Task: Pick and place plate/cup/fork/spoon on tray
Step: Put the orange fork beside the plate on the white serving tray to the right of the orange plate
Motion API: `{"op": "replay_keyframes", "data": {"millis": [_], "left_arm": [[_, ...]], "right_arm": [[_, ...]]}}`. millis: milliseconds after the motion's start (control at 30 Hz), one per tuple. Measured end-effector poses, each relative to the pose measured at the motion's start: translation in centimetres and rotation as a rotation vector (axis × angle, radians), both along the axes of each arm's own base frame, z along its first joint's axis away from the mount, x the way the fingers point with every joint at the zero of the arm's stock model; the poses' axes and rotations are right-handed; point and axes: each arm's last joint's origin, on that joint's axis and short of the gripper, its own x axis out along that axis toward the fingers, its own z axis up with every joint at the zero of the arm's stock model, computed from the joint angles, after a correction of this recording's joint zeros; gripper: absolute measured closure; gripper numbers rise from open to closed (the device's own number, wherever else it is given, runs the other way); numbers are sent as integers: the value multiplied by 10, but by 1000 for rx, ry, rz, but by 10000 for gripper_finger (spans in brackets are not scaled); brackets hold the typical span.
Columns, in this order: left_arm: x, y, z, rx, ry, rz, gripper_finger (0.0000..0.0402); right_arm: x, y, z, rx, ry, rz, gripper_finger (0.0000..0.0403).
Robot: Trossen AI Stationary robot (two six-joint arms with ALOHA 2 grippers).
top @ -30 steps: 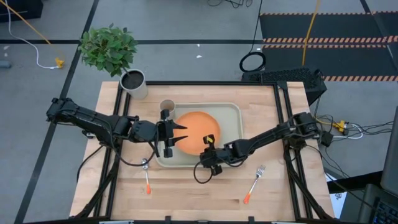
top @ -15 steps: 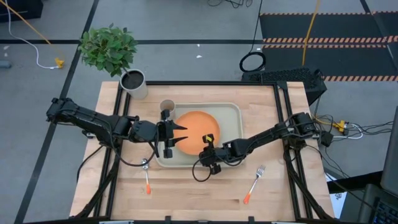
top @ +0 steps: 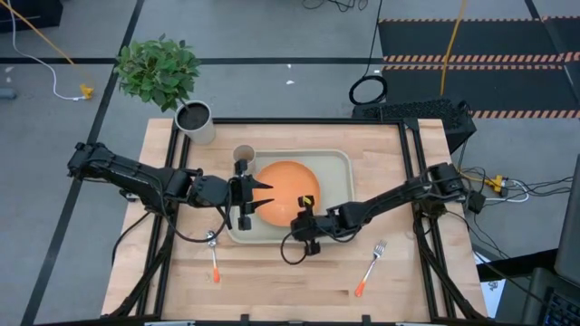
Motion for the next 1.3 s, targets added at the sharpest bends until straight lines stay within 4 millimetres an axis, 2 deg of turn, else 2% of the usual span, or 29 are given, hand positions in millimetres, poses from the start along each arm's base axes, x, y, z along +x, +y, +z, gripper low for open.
{"op": "replay_keyframes", "data": {"millis": [200,467,633,900,1100,1300], "left_arm": [[0,0,0,-8,1,-13,245],[-1,-8,0,-70,3,-62,245],[-5,-18,-1,-67,12,-104,245],[-12,-33,-6,-51,63,-164,245],[-19,-38,-14,-19,158,-188,245],[-23,-44,-16,-12,182,-214,245]], "right_arm": [[-11,9,31,180,-118,-175,297],[-51,29,71,344,-216,-473,291],[-79,54,72,411,-216,-606,291],[-120,96,62,743,-51,-852,291],[-140,120,61,906,115,-914,291],[-150,131,61,972,144,-965,291]]}}
